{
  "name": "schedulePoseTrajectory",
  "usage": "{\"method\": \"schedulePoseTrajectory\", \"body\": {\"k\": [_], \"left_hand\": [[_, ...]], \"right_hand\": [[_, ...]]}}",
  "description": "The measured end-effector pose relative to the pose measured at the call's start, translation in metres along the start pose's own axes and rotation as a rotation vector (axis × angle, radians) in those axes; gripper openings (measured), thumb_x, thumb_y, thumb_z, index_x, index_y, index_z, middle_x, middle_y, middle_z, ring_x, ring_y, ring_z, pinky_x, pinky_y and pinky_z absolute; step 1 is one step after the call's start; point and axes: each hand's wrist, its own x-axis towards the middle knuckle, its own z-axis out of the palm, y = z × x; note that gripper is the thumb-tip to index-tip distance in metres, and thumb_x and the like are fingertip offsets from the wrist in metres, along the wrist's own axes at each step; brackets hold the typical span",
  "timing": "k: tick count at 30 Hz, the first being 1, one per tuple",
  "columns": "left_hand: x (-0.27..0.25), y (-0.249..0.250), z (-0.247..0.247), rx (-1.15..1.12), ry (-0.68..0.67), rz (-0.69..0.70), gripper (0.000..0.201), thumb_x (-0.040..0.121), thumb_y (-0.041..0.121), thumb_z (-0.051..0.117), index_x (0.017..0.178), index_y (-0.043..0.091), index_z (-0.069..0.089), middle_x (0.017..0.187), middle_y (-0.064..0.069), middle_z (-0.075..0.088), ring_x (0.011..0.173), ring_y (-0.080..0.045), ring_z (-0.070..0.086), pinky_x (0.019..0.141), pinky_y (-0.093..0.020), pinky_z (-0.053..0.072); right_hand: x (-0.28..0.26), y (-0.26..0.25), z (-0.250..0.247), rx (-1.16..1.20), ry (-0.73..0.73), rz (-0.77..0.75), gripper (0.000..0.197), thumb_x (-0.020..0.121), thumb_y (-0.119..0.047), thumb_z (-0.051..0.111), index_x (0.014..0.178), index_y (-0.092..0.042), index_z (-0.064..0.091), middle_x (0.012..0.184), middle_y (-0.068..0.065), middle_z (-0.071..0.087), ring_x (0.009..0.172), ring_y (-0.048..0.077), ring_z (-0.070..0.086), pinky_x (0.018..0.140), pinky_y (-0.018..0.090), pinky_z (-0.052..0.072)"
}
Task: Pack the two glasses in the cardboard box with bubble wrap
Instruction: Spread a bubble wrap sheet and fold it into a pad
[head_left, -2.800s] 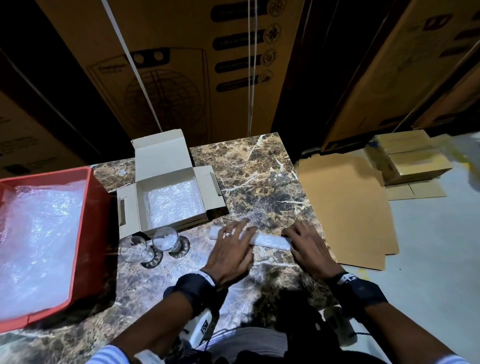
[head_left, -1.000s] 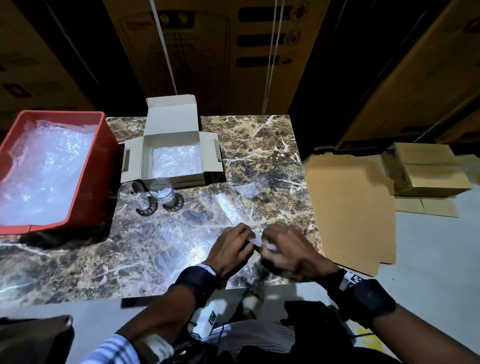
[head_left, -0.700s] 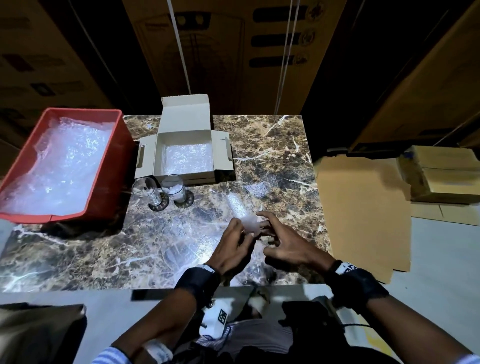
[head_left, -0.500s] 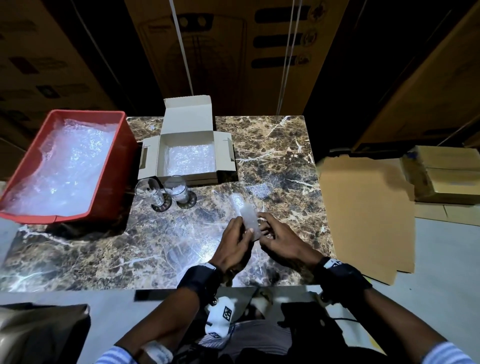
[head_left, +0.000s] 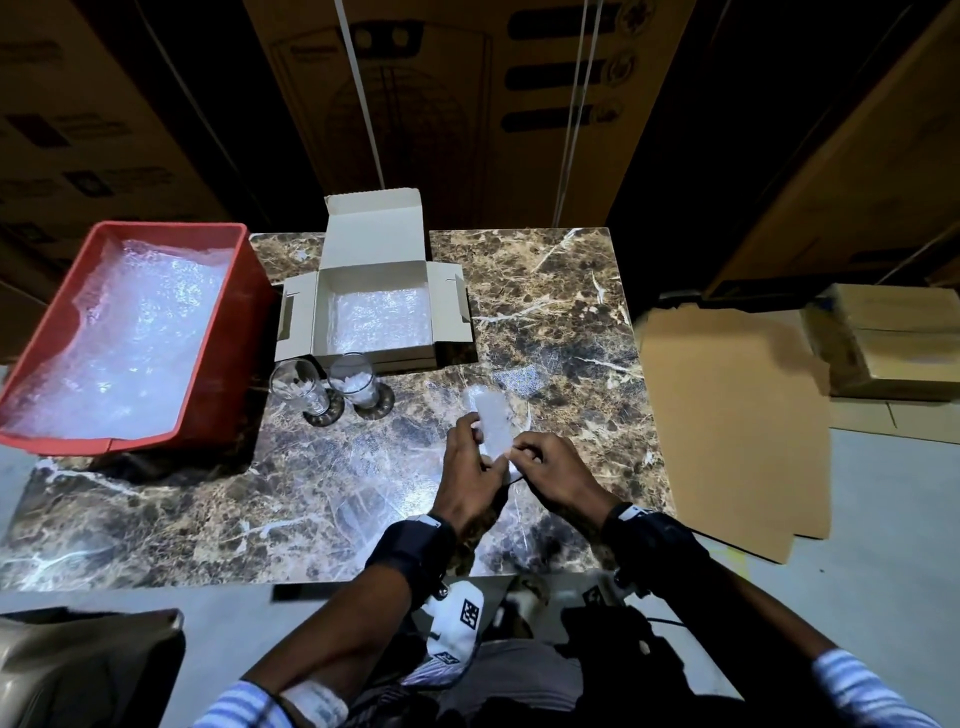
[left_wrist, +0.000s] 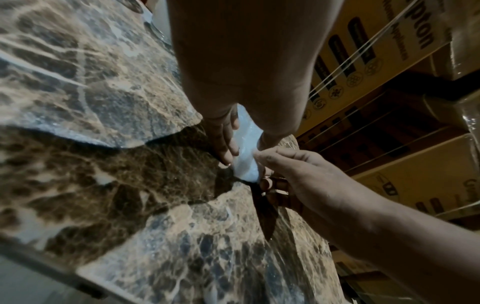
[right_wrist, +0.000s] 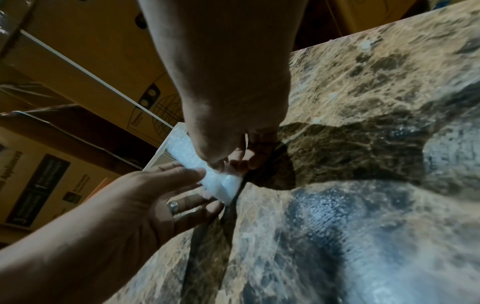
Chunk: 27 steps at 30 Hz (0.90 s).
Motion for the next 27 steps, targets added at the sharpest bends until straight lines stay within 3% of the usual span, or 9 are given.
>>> {"method": "schedulePoseTrajectory", "body": {"k": [2,5,9,11,14,16,17,21,27], "left_hand": [[0.001,-0.003,0.000,-0.040,0.013,-0.045,0.061,0.089,0.014,0.061,0.138,0.040,0.034,0.130,-0.005,0.048,0.099,-0.021,0.066,0.074,-0.029,0.061],[0.002,-0.003,-0.003,-0.018,0.029,-0.072,0.064,0.092,0.008,0.061,0.142,0.034,0.031,0.128,-0.004,0.049,0.083,-0.010,0.066,0.064,-0.019,0.052],[0.007,-0.006,-0.004,-0.008,0.043,-0.051,0.070,0.090,0.008,0.062,0.141,0.040,0.028,0.132,-0.003,0.045,0.109,-0.030,0.062,0.066,-0.015,0.051],[0.008,-0.007,-0.003,0.025,0.040,-0.033,0.072,0.089,0.008,0.062,0.143,0.040,0.027,0.136,-0.002,0.041,0.115,-0.028,0.059,0.069,-0.017,0.052],[0.005,-0.005,-0.002,0.124,0.033,-0.005,0.063,0.092,0.010,0.062,0.142,0.031,0.030,0.132,0.002,0.035,0.103,-0.001,0.058,0.075,-0.021,0.054],[0.006,-0.003,-0.002,0.195,0.038,0.023,0.050,0.092,0.014,0.062,0.133,0.029,0.036,0.123,0.002,0.032,0.083,-0.006,0.060,0.071,-0.025,0.050],[0.006,-0.003,-0.002,0.241,0.040,0.043,0.044,0.092,0.017,0.062,0.128,0.028,0.039,0.119,0.003,0.031,0.082,-0.014,0.059,0.071,-0.026,0.049],[0.017,-0.004,-0.008,0.456,-0.015,0.092,0.038,0.095,0.029,0.056,0.132,0.021,0.050,0.121,0.000,0.034,0.107,-0.025,0.048,0.084,-0.040,0.052],[0.028,-0.007,-0.020,0.778,-0.078,0.167,0.051,0.096,0.031,0.050,0.146,0.019,0.046,0.141,-0.006,0.038,0.118,-0.030,0.041,0.097,-0.045,0.041]], "right_hand": [[0.003,0.000,0.000,-0.032,0.010,-0.002,0.027,0.095,-0.037,0.060,0.078,-0.017,0.061,0.064,-0.003,0.055,0.060,0.008,0.045,0.058,0.031,0.037],[0.006,-0.002,0.000,-0.052,0.041,0.000,0.031,0.094,-0.040,0.061,0.076,-0.014,0.062,0.057,-0.008,0.049,0.054,0.006,0.041,0.055,0.030,0.033],[0.007,-0.009,-0.005,-0.052,0.037,0.016,0.028,0.096,-0.035,0.065,0.074,-0.018,0.066,0.052,-0.019,0.053,0.050,0.000,0.044,0.052,0.025,0.033],[0.009,-0.010,-0.005,-0.040,0.034,0.019,0.029,0.096,-0.035,0.066,0.071,-0.019,0.065,0.051,-0.024,0.053,0.050,-0.003,0.046,0.051,0.021,0.033],[0.014,-0.010,-0.003,-0.054,0.059,0.042,0.032,0.093,-0.038,0.068,0.069,-0.017,0.065,0.049,-0.020,0.053,0.048,-0.002,0.045,0.050,0.023,0.033],[0.017,-0.010,-0.002,-0.074,0.066,0.064,0.032,0.092,-0.040,0.070,0.069,-0.018,0.065,0.048,-0.022,0.052,0.046,-0.003,0.045,0.048,0.020,0.032],[0.018,-0.009,-0.001,-0.078,0.067,0.073,0.032,0.091,-0.041,0.071,0.068,-0.019,0.065,0.048,-0.020,0.053,0.046,-0.003,0.045,0.050,0.022,0.034],[0.027,-0.006,0.001,-0.095,0.073,0.112,0.036,0.082,-0.053,0.070,0.064,-0.022,0.067,0.050,-0.011,0.055,0.050,0.000,0.048,0.054,0.028,0.038],[0.029,-0.006,0.006,-0.203,0.119,0.124,0.039,0.080,-0.057,0.075,0.067,-0.022,0.064,0.058,-0.007,0.060,0.060,0.014,0.060,0.054,0.029,0.039]]}}
